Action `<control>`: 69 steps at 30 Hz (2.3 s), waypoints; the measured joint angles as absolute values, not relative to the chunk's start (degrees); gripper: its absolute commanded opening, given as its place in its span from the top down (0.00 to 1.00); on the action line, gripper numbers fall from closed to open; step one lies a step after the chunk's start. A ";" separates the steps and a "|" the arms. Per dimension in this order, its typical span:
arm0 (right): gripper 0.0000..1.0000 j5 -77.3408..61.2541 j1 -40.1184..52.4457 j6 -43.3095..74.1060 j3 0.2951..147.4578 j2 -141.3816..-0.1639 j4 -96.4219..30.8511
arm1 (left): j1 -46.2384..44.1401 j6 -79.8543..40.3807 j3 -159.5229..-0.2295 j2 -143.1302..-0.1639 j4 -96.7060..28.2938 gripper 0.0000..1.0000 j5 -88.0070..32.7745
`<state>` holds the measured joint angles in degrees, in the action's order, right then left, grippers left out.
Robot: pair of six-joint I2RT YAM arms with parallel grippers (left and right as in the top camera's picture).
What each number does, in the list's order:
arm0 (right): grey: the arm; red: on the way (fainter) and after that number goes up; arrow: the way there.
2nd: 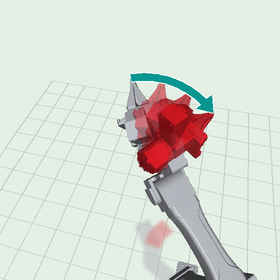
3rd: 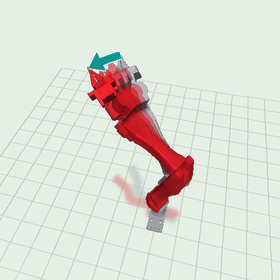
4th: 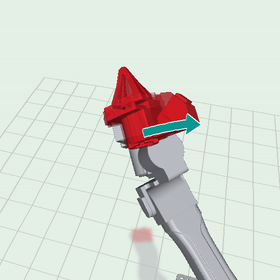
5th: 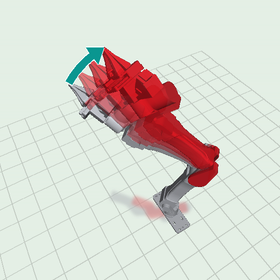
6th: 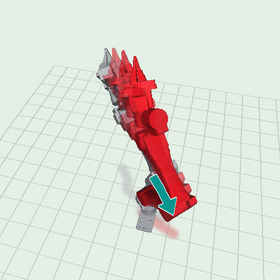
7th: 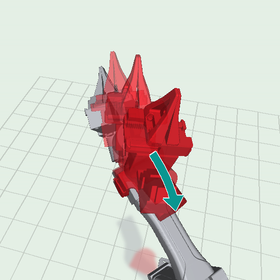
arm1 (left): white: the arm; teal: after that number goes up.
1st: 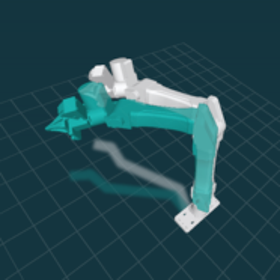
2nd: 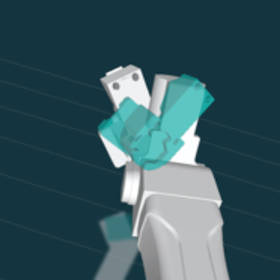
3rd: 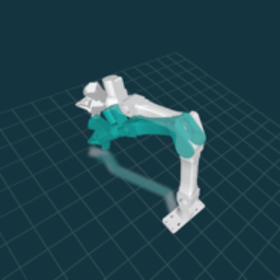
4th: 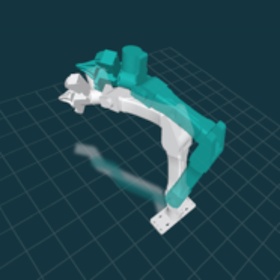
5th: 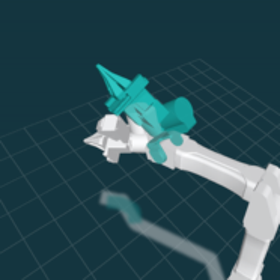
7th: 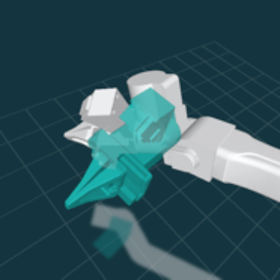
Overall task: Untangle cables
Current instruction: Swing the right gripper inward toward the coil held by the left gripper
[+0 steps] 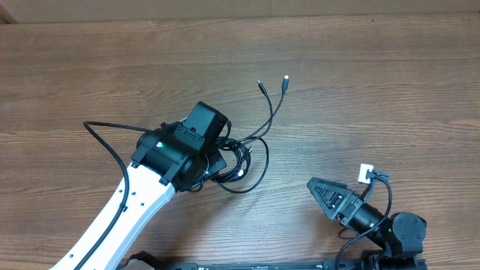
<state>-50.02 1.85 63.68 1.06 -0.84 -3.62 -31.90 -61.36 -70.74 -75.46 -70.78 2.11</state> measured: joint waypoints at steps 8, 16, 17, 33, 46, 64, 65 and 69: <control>0.11 -49.87 1.85 65.34 1.06 -0.84 -2.44 | -31.90 -60.95 -70.74 -75.46 -70.72 0.96 2.11; 0.11 -46.44 1.85 62.13 2.52 -1.96 -10.48 | -31.92 -60.90 -70.74 -75.46 -70.67 0.96 2.11; 0.11 -45.54 1.85 61.23 3.68 -2.76 -12.71 | -31.90 -60.90 -70.74 -75.46 -70.67 0.96 2.11; 0.12 -39.51 2.83 41.19 27.22 -21.37 -35.40 | -31.92 -49.69 -70.74 -75.46 -68.18 0.96 2.11; 0.21 -40.32 18.74 43.27 27.22 -29.28 -22.94 | -31.90 -32.32 -70.72 -75.46 -64.93 0.96 2.11; 0.53 -11.53 42.35 55.61 27.33 -51.88 -15.18 | -31.90 -46.96 -70.70 -75.46 -63.07 0.96 -4.54; 0.55 -10.72 42.41 56.01 27.33 -53.30 -15.90 | -31.90 -47.24 -70.70 -75.46 -62.94 0.95 -4.58; 0.66 -8.93 42.44 57.17 27.49 -57.82 -18.79 | -31.73 -47.66 -70.43 -75.68 -63.00 0.96 -5.02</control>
